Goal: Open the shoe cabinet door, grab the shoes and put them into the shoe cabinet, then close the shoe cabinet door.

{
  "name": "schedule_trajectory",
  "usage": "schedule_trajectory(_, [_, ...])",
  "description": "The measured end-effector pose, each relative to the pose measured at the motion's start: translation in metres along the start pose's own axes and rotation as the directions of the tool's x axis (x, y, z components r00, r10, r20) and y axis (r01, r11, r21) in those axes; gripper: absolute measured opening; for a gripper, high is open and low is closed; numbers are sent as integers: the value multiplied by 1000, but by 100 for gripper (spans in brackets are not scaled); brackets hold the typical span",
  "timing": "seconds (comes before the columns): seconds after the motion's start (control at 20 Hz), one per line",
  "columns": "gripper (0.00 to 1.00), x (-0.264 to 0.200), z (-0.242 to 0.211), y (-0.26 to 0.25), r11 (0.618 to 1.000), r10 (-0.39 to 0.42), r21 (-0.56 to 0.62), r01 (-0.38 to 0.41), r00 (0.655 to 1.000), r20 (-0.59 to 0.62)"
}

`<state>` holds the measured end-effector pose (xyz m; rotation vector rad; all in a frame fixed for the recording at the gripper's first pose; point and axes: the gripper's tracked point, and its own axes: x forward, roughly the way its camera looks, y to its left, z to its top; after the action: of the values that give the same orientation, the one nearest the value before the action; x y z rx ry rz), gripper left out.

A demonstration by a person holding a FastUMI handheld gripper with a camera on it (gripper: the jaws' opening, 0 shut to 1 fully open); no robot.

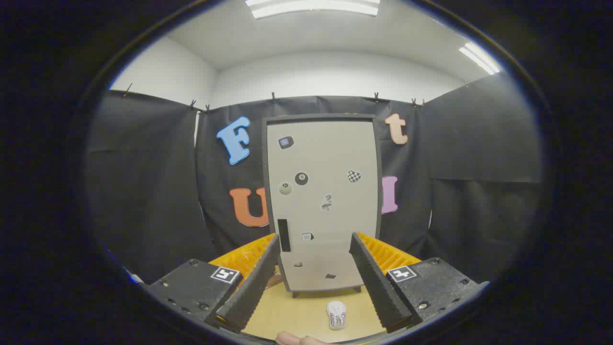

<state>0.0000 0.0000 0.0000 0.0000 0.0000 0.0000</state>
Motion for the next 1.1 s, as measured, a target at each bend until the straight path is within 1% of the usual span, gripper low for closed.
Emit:
schedule_trajectory(0.2, [97,7,-13,1,999,-2,-37,2,1000,-1])
schedule_trajectory(0.4, [97,22,-25,4,999,12,-47,-12,1000,0])
schedule_trajectory(0.65, [97,50,-34,11,998,53,-35,-53,999,8])
schedule_trajectory(0.75, [97,66,-42,13,997,65,-40,-64,998,9])
schedule_trajectory(0.85, [97,87,-51,15,996,63,-70,-62,998,8])
schedule_trajectory(1.1, [97,156,-88,42,991,96,-91,-99,995,-29])
